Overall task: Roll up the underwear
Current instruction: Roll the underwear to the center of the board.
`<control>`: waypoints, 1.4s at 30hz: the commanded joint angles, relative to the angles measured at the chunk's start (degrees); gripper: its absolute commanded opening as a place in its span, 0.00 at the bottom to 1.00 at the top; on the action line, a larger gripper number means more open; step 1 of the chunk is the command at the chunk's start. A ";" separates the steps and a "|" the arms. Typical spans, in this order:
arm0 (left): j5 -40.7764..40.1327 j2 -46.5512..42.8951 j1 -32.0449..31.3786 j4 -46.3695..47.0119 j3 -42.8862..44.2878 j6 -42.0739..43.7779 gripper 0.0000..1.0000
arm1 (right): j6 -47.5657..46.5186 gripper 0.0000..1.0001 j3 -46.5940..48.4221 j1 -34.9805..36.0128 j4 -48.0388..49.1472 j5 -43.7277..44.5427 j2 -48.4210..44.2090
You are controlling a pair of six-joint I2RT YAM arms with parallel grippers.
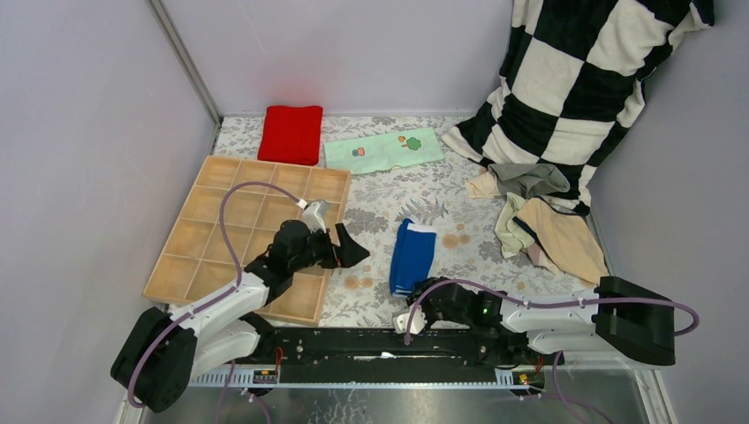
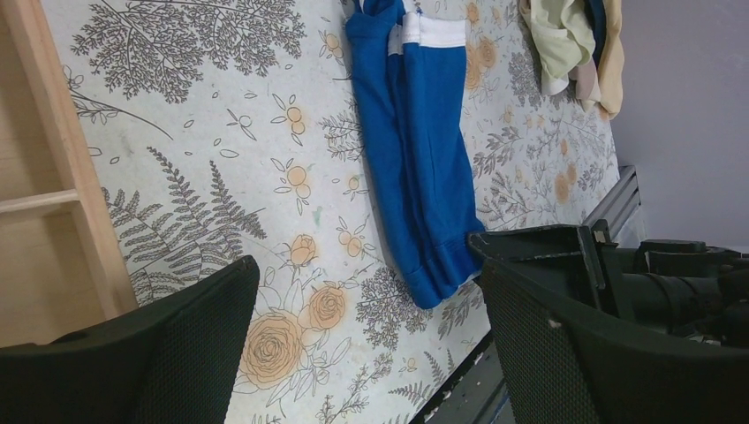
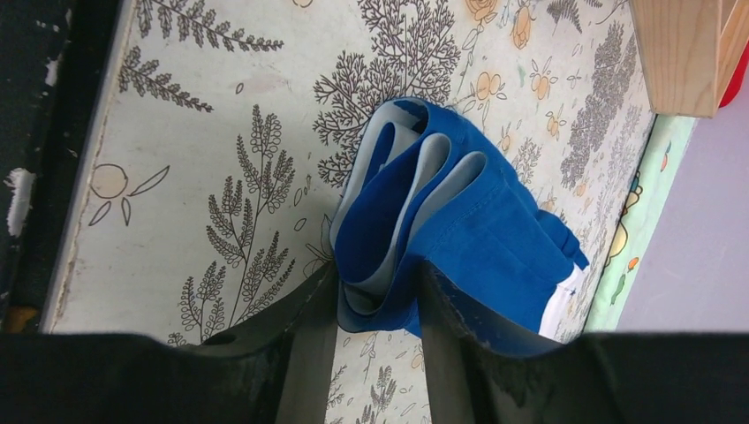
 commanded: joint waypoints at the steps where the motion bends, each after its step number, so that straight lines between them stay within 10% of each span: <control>1: 1.10 0.36 0.27 3.46 -1.19 -0.53 0.99 | -1.42 0.42 0.62 0.39 -0.89 2.04 1.80; 16: 3.70 0.08 0.30 4.81 -2.42 -0.21 0.99 | 5.89 0.08 4.93 0.32 2.47 1.05 5.24; 42: 4.72 -0.88 -0.03 -0.78 0.76 -0.25 0.99 | 45.49 0.03 7.36 -5.89 14.63 -13.74 5.24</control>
